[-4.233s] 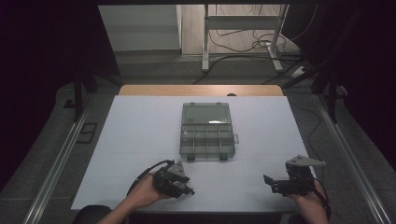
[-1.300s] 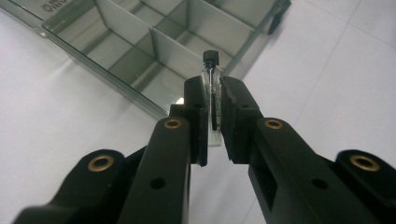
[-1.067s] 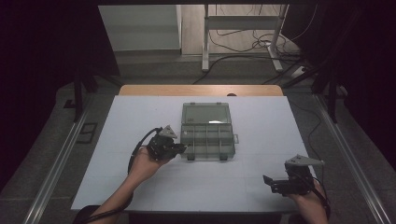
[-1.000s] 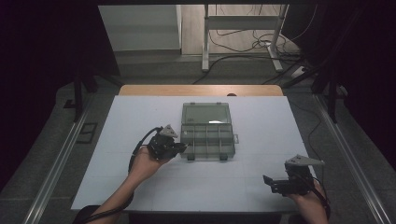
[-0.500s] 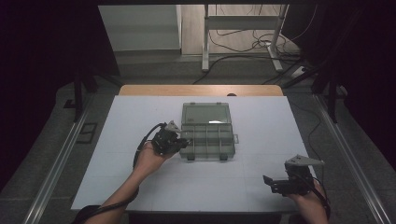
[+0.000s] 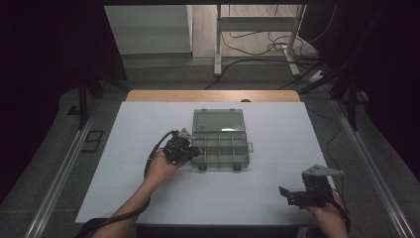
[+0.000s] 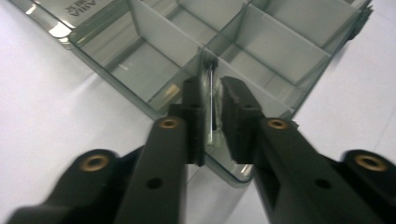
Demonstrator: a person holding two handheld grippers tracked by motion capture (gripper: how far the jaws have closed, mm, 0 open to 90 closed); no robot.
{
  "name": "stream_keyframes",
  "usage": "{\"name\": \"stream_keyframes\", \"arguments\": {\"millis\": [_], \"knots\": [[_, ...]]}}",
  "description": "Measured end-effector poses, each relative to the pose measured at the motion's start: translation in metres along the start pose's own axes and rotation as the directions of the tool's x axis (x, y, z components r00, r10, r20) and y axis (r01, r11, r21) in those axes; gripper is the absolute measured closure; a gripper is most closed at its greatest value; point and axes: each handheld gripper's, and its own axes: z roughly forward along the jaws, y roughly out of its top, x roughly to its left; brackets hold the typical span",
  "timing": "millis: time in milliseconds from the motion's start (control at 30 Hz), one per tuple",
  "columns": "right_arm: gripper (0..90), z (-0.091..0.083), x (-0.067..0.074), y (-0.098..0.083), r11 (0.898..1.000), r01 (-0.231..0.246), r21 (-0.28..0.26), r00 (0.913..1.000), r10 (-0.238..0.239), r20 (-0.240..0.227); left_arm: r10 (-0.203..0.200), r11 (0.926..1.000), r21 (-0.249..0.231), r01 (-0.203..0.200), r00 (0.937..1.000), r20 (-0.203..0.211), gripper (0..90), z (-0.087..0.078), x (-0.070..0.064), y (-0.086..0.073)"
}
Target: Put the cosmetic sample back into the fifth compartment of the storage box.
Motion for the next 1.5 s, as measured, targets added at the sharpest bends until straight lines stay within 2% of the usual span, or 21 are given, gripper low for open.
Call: {"name": "stream_keyframes", "arguments": {"millis": [33,267,767,933,1333,1500], "knots": [[2.5,0.0,0.0,0.0,1.0,0.0,0.001,1.0,0.0,0.0,0.001,1.0,-0.003,-0.002,1.0,-0.006,71.2,0.0,0.0,0.0],[2.5,0.0,0.0,0.0,1.0,0.003,0.001,1.0,-0.003,-0.001,-0.013,0.9998,-0.016,0.013,0.9999,-0.003,65.0,0.0,0.0,0.0],[2.5,0.0,0.0,0.0,1.0,0.005,-0.003,1.0,-0.005,-0.003,-0.013,0.9984,-0.056,0.014,0.9997,0.019,46.6,-0.009,-0.003,0.0],[2.5,0.0,0.0,0.0,1.0,0.005,-0.004,1.0,-0.005,-0.004,0.0,0.9977,-0.068,0.001,1.0,0.008,40.2,-0.014,-0.002,-0.001],[2.5,-0.001,0.001,0.0,1.0,0.009,-0.005,0.9999,-0.009,-0.006,-0.001,0.9952,-0.098,0.0,1.0,-0.004,25.8,-0.024,-0.001,-0.006],[2.5,-0.001,0.001,0.0,1.0,0.01,-0.005,0.9999,-0.01,-0.007,-0.016,0.9933,-0.114,0.018,0.9998,0.015,20.3,-0.027,0.001,-0.007]]}}
